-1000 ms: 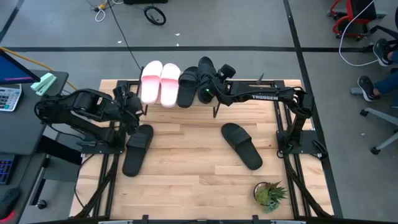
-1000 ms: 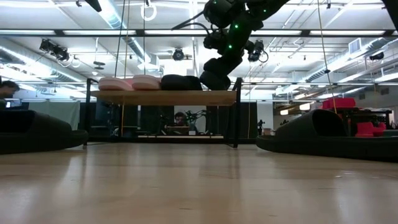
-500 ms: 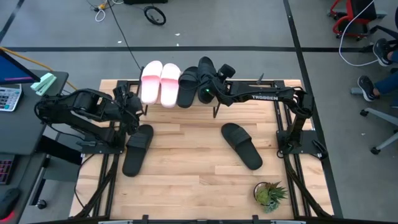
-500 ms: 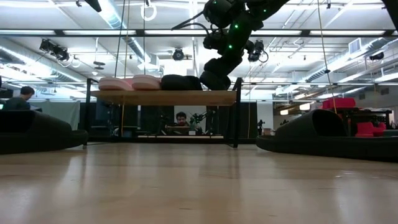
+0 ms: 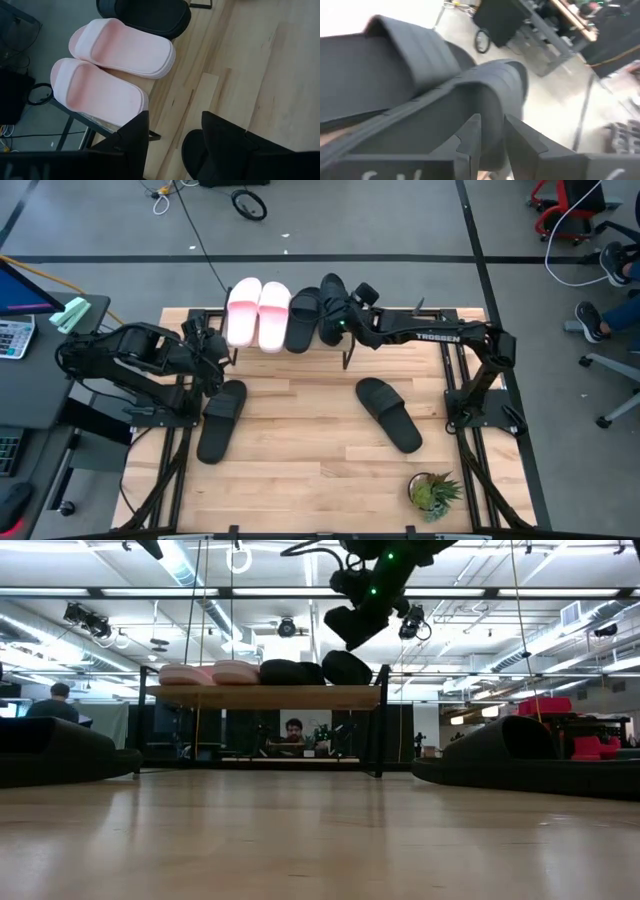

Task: Pick and place slides into the shelf
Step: Put the black slide on the shelf

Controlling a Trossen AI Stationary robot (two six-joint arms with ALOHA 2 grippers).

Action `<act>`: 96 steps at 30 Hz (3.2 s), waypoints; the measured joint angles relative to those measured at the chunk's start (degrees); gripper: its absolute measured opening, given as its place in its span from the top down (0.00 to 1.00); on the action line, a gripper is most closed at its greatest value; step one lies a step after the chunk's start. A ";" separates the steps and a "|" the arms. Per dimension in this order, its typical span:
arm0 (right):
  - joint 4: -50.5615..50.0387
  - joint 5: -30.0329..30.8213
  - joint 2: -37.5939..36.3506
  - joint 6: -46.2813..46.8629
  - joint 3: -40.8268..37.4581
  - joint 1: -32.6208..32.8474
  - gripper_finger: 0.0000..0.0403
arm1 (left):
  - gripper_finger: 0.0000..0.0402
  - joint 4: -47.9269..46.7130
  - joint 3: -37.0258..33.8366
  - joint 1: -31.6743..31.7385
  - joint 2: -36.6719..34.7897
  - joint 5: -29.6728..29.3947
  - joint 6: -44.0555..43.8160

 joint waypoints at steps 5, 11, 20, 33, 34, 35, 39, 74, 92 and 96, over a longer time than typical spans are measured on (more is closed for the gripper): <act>0.19 -2.19 -0.17 -0.45 0.00 -0.02 0.78 | 0.52 0.01 0.00 0.00 0.00 -0.01 -0.02; 0.74 -1.84 0.13 -5.72 0.00 -2.50 0.78 | 0.52 0.00 0.00 0.00 0.00 -0.02 -0.02; 3.06 -12.32 0.13 -6.97 0.09 -8.29 0.78 | 0.52 0.00 0.00 0.00 0.00 -0.02 0.04; 2.79 -16.33 0.13 -5.81 0.09 -9.70 0.98 | 0.54 -0.99 0.00 0.00 0.00 -0.02 0.09; 2.71 -16.24 0.13 -5.81 0.09 -9.45 0.98 | 0.53 -1.01 0.00 0.00 0.00 -0.02 0.09; 2.41 -16.21 -0.11 -5.85 0.09 -9.18 0.99 | 0.53 -1.03 0.00 0.00 0.00 -0.03 0.09; 1.73 -15.04 -1.36 -7.22 0.07 -6.97 0.99 | 0.52 -1.09 0.00 -0.01 0.00 -0.03 0.11; 8.33 -23.51 -2.45 1.74 -7.39 -5.15 1.00 | 0.52 -0.61 0.00 -0.01 0.00 -0.04 0.07; 19.58 -28.69 -0.46 2.04 -10.36 -9.66 1.00 | 0.52 -0.51 0.00 0.00 0.00 -0.04 0.13; 24.07 -29.52 0.39 0.27 -10.34 -10.11 1.00 | 0.54 -0.46 0.00 -0.02 0.02 -0.07 0.15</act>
